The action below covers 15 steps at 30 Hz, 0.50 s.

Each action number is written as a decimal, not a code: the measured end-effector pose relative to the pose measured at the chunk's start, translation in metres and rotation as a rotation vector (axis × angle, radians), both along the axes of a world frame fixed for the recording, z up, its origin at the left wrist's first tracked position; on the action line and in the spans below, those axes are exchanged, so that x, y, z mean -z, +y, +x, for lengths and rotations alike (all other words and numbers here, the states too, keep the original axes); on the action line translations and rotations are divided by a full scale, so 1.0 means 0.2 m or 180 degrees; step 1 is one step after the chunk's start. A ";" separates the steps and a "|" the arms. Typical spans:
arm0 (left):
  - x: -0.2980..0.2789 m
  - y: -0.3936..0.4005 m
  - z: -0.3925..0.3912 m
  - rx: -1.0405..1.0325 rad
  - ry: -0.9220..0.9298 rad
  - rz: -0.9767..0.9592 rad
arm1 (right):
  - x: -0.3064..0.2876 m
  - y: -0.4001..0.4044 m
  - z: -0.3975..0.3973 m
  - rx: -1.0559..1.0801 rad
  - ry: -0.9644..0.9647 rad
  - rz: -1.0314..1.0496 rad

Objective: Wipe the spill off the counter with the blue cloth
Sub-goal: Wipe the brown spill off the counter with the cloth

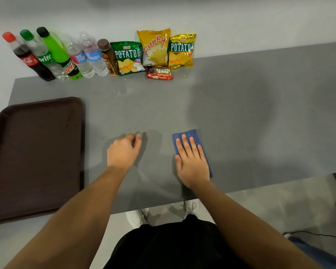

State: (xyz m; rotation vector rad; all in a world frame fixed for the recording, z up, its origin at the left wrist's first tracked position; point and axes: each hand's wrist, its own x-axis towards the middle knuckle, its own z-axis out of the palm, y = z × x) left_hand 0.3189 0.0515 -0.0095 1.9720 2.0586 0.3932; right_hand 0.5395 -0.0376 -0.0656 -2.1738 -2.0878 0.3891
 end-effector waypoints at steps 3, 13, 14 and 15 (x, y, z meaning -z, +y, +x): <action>0.00 0.00 -0.04 -0.0046 -0.0013 0.0009 | -0.01 0.11 0.09 0.0035 0.0057 -0.0018; -0.01 -0.01 -0.26 -0.0416 -0.0041 0.0158 | 0.06 -0.10 0.09 0.0318 -0.0298 -0.0128; -0.01 -0.01 -0.27 -0.0444 -0.0030 0.0150 | 0.06 -0.12 0.04 0.0267 -0.0271 -0.0108; -0.02 -0.01 -0.28 -0.0459 -0.0017 0.0144 | 0.06 -0.13 -0.01 0.0182 -0.0236 -0.0083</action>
